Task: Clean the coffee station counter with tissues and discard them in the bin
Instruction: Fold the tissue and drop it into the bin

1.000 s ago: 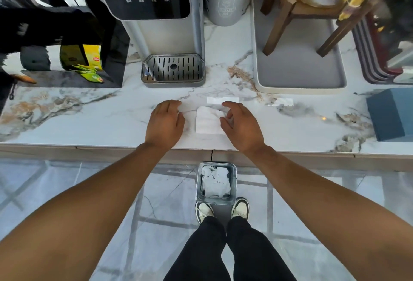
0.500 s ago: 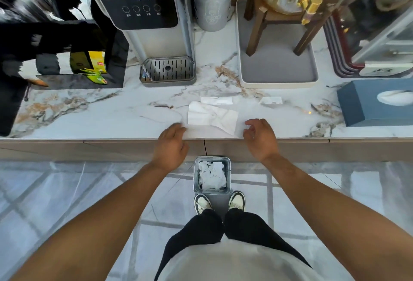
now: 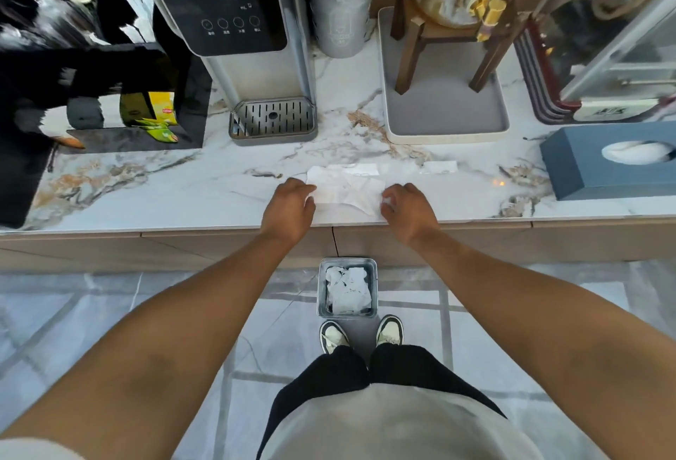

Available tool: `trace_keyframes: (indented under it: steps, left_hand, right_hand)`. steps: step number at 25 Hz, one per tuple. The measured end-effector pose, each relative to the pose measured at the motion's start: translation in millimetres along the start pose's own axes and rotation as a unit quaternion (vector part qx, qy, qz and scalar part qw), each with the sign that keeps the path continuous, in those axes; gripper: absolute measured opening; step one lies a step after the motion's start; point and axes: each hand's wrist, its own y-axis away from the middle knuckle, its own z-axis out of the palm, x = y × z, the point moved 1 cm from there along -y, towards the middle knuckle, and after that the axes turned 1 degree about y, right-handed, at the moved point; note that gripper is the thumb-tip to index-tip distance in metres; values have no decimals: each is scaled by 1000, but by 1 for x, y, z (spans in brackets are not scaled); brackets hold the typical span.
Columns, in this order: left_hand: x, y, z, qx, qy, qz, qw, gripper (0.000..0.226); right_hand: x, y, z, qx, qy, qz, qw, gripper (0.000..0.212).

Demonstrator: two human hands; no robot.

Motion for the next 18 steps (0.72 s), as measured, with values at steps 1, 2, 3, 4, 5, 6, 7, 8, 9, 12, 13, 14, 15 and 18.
trace_keyframes:
  steps: [1, 2, 3, 4, 5, 6, 7, 8, 9, 12, 13, 14, 15, 18]
  left_hand:
    - [2, -7, 2, -4, -8, 7, 1000, 34]
    - [4, -13, 5, -13, -25, 15, 999, 33]
    - [3, -19, 7, -27, -49, 21, 998, 32]
    - [3, -26, 9, -38, -74, 26, 996, 32]
    - [2, -32, 10, -44, -95, 26, 994, 32]
    - [2, -36, 10, -47, -109, 24, 993, 31]
    - [2, -39, 11, -49, -122, 27, 991, 31]
    - [1, -41, 11, -53, -137, 33, 989, 30]
    - [0, -43, 10, -56, -149, 39, 986, 29]
    - [-2, -45, 6, -55, -168, 51, 983, 27]
    - [-3, -44, 5, -53, -167, 53, 983, 27]
    - [-4, -45, 4, -53, -164, 58, 983, 27]
    - [-5, -44, 3, -54, -160, 65, 983, 27]
    - [-5, -33, 2, -57, -142, 79, 985, 26]
  right_hand:
    - [-4, -4, 1, -3, 0, 0, 1000, 28]
    - [-8, -7, 3, -9, 6, -3, 1000, 28]
    - [-11, -10, 5, -16, 16, -7, 1000, 28]
    - [-13, -13, 7, -18, 26, -6, 999, 28]
    - [-15, -16, 9, -19, 34, -1, 999, 28]
    - [-15, -18, 11, -20, 38, 8, 999, 27]
    - [-15, -20, 12, -18, 39, 18, 999, 26]
    - [-15, -21, 13, -12, 40, 25, 999, 24]
    - [-15, -22, 13, -6, 43, 27, 999, 23]
    - [-15, -21, 10, 2, 52, 15, 999, 23]
    - [-15, -19, 10, 2, 55, 10, 998, 23]
    - [-15, -18, 9, 6, 56, 7, 998, 22]
    - [-14, -16, 8, 12, 53, 5, 999, 21]
    - [-14, -4, 6, 36, 38, -2, 999, 18]
